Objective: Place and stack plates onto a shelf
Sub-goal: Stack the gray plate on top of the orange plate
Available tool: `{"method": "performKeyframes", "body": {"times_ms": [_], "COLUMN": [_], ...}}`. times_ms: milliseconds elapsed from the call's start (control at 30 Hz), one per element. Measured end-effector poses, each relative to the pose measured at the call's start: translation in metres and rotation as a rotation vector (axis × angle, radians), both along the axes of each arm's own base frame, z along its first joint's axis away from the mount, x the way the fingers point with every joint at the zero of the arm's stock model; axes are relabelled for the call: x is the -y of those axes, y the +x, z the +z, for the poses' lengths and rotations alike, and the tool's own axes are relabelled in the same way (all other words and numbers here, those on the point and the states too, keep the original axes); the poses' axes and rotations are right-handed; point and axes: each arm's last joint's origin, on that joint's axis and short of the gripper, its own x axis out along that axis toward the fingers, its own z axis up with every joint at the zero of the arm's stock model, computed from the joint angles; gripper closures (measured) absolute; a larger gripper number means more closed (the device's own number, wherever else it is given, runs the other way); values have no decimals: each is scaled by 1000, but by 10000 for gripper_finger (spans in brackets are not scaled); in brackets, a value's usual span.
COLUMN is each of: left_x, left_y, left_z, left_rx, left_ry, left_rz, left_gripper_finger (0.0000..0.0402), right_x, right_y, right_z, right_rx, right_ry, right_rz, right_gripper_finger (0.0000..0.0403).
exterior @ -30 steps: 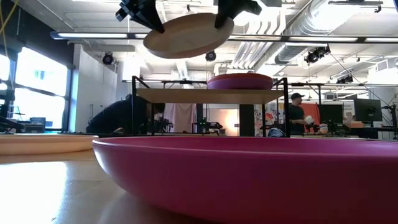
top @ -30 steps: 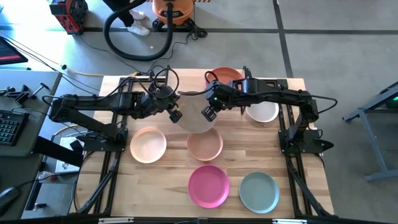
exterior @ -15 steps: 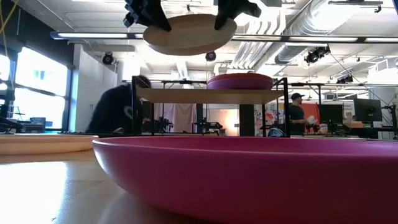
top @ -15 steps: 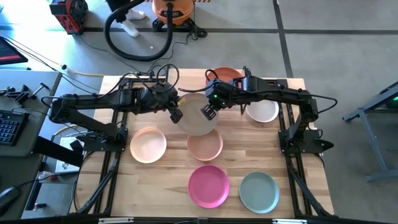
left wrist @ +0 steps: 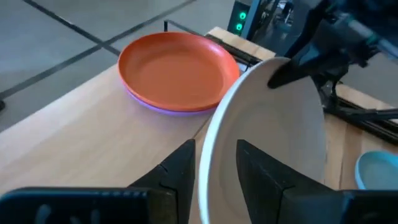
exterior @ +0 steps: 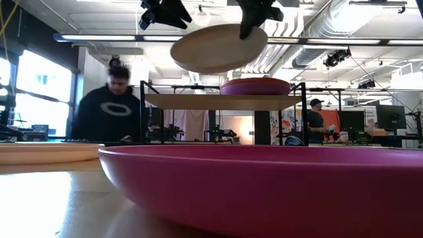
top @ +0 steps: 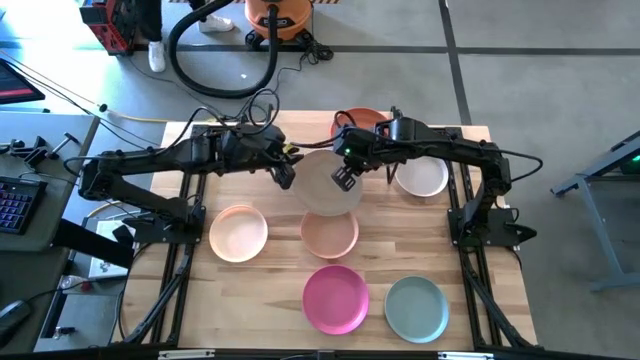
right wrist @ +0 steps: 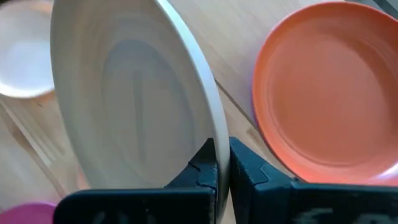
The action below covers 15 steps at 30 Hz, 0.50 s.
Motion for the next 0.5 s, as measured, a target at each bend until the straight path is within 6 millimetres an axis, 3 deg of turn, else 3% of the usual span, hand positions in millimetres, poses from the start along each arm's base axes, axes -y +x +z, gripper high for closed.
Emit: {"method": "performKeyframes", "body": {"times_ms": [233,500], "left_x": [2,5], "left_y": [-10,-27], "left_z": [16,32], "left_rx": [88,159], "left_ry": [47,60], "left_rz": [-12,-11], "left_gripper_finger": [295,295], "right_x": [25,75], "right_y": [-13,-40], "right_z": [6,21], "right_rx": [-27,28], "right_ry": [-9,18], "right_rz": [39,67], "right_gripper_finger": [403,403]}}
